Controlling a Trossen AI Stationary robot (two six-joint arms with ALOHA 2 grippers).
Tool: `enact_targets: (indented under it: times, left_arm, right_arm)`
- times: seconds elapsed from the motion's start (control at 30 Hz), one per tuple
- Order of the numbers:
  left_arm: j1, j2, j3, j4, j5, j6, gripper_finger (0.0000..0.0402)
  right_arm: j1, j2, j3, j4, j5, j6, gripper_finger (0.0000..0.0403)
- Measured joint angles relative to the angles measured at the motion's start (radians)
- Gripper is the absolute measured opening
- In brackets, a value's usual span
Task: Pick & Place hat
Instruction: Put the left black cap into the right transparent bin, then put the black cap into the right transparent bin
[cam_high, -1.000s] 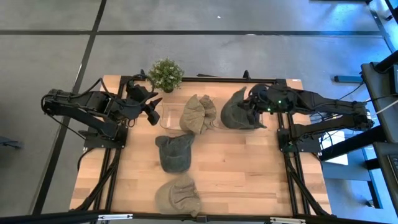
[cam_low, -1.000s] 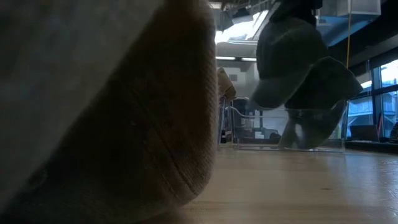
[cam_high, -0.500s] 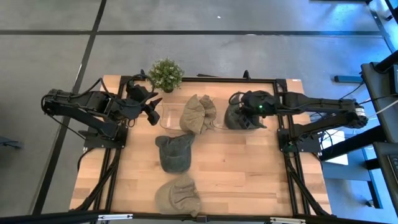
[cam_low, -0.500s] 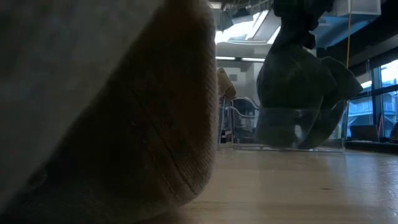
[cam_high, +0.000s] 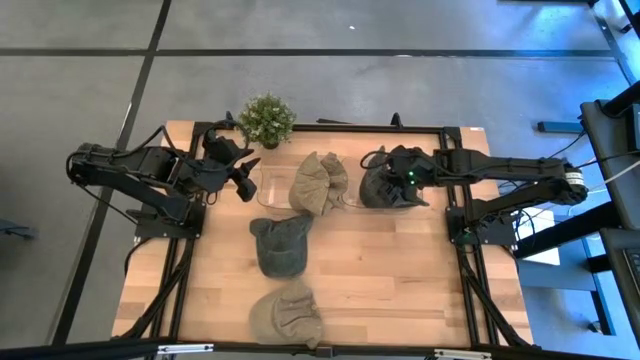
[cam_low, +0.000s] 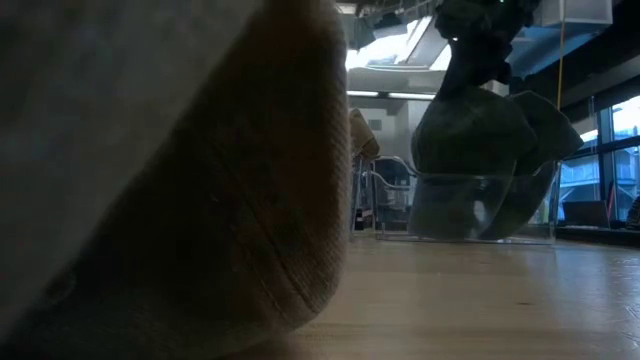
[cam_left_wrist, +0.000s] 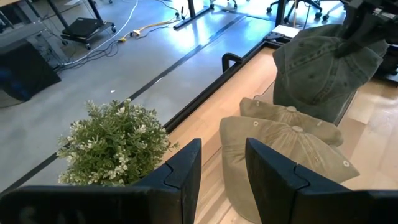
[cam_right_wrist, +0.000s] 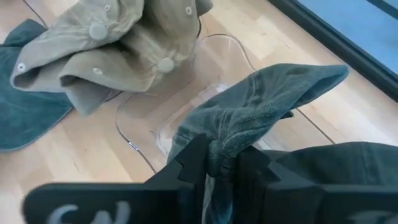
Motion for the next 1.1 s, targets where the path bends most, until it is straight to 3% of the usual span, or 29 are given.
enact_targets:
  times: [0.23,0.43,0.7,0.83,1.1]
  left_arm:
    - [0.000,0.000,0.000,0.000,0.000,0.000,0.0119]
    - [0.000,0.000,0.000,0.000,0.020,0.000,0.0119]
    - [0.000,0.007,0.000,-0.013,0.212,-0.018,0.0119]
    - [-0.033,0.019,0.000,-0.090,0.337,-0.135,0.0119]
    - [-0.249,0.116,0.000,-0.275,0.149,-0.517,0.0119]
  right_arm:
    - [0.000,-0.017,0.000,-0.001,-0.022,0.020,0.0145]
    - [-0.001,-0.069,0.011,-0.004,0.067,0.094,0.0212]
    - [0.013,-0.121,0.129,0.005,0.074,0.074,0.0234]
    - [0.044,-0.121,0.146,0.059,0.073,0.034,0.0230]
    - [0.109,-0.117,0.114,0.071,0.073,0.028,0.0232]
